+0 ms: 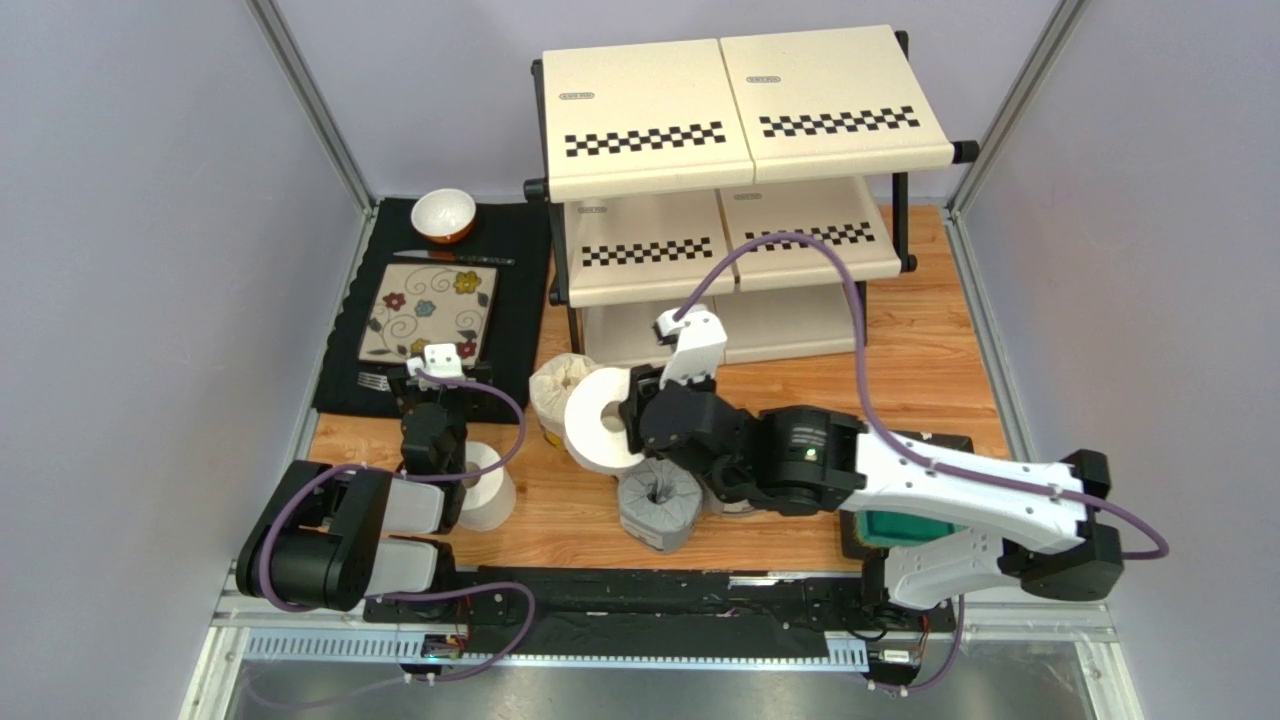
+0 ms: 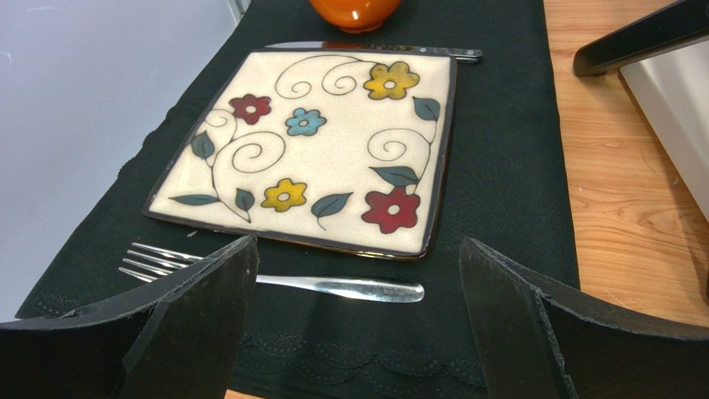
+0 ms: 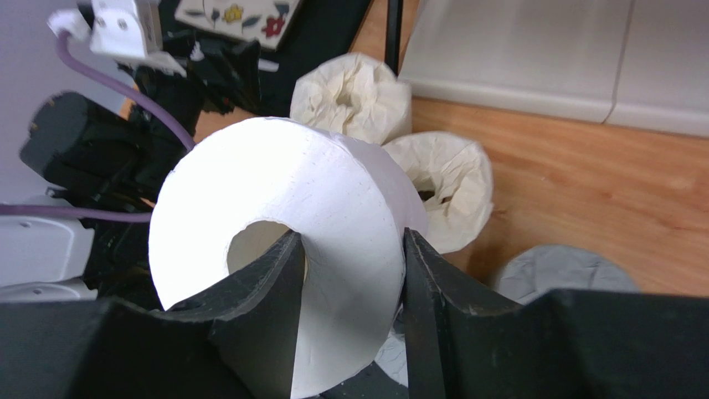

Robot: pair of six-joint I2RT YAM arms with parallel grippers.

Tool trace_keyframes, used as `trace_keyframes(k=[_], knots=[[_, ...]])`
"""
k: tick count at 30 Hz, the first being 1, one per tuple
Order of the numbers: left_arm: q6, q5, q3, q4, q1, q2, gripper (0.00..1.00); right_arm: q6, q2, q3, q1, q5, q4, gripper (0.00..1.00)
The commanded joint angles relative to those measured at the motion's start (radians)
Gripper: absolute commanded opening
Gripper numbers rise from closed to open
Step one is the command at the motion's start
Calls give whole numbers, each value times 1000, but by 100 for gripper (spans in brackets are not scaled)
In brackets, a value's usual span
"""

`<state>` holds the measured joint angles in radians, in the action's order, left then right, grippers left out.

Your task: Place and organize the paper towels onto the shelf

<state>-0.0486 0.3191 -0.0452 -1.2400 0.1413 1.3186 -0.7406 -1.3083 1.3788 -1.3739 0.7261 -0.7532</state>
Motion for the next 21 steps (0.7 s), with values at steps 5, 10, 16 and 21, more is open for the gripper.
trace_keyframes(k=[5, 10, 16, 21], knots=[[6, -14, 257, -30, -8, -10, 99, 271, 121, 253, -1, 228, 69, 28], [6, -14, 257, -30, -8, -12, 99, 458, 127, 364, 2, 250, 155, 28], [6, -14, 257, -30, -8, -9, 99, 587, 87, 558, 28, 191, 183, 28], [7, -14, 257, -30, -8, -12, 99, 673, -9, 712, 102, 148, 183, 26]])
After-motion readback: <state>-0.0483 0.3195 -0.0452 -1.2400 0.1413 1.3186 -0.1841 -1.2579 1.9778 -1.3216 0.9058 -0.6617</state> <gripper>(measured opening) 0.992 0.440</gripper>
